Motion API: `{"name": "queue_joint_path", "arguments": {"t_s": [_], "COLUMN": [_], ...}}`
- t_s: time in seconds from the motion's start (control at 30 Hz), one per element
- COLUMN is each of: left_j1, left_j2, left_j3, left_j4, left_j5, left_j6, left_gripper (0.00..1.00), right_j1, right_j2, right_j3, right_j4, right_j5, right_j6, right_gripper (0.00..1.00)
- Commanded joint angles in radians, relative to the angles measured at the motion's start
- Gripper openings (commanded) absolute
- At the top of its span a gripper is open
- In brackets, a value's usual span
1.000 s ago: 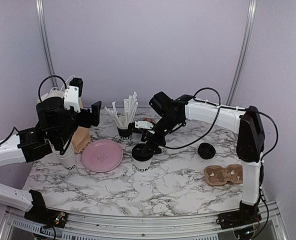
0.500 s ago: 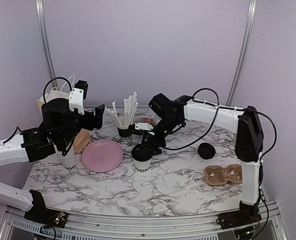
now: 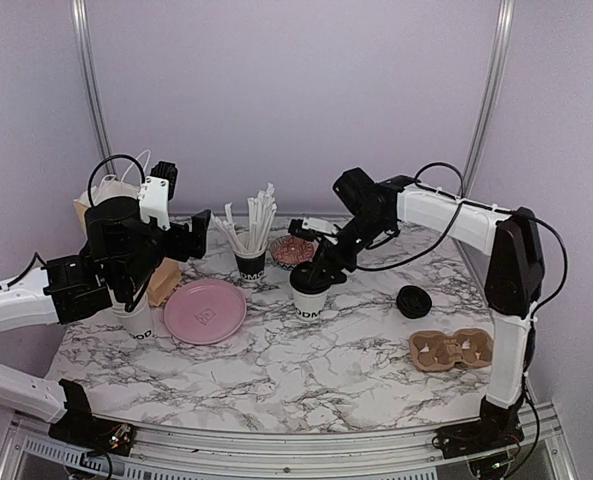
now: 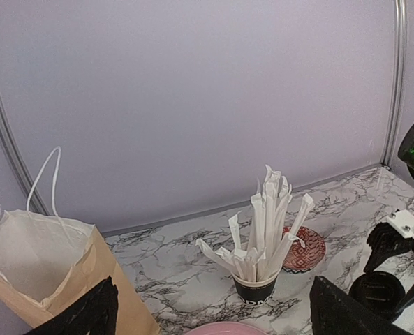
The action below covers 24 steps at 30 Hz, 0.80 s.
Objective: Pack the takeout coffee
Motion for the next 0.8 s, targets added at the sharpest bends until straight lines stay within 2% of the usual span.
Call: {"name": "queue_joint_path", "arguments": {"t_s": [0.0,0.23,0.4,0.6,0.77], "left_j1": [0.006,0.006,0.006,0.006,0.006], "left_j2": [0.014,0.018,0.027,0.031,0.036], "left_j3": [0.029,0.031,0.037,0.039,0.04], "left_j4": [-0.025,-0.029,-0.039,-0.041,-0.041], "left_j5": [0.006,0.004,0.006,-0.003,-0.012], "left_j6": [-0.006,-0.011,-0.013,-0.004,0.004], "left_gripper": [0.96,0.96,0.96,0.96,0.96], "right_j1": [-0.144,-0.349,-0.45,-0.436,-0.271], "right_j2": [-0.087,-0.109,-0.103,-0.179,-0.324], "right_j3": [-0.009,-0.044,-0.069,-0.14,-0.288], "right_j4": [-0.003,0.036,0.075,0.085,0.202], "right_j5": [0.02,0.066,0.019,-0.129,-0.013], "right_j6": [0.043,0.082,0.117,0.047,-0.064], "right_gripper": [0.7,0.69,0.69,0.75,0.97]}}
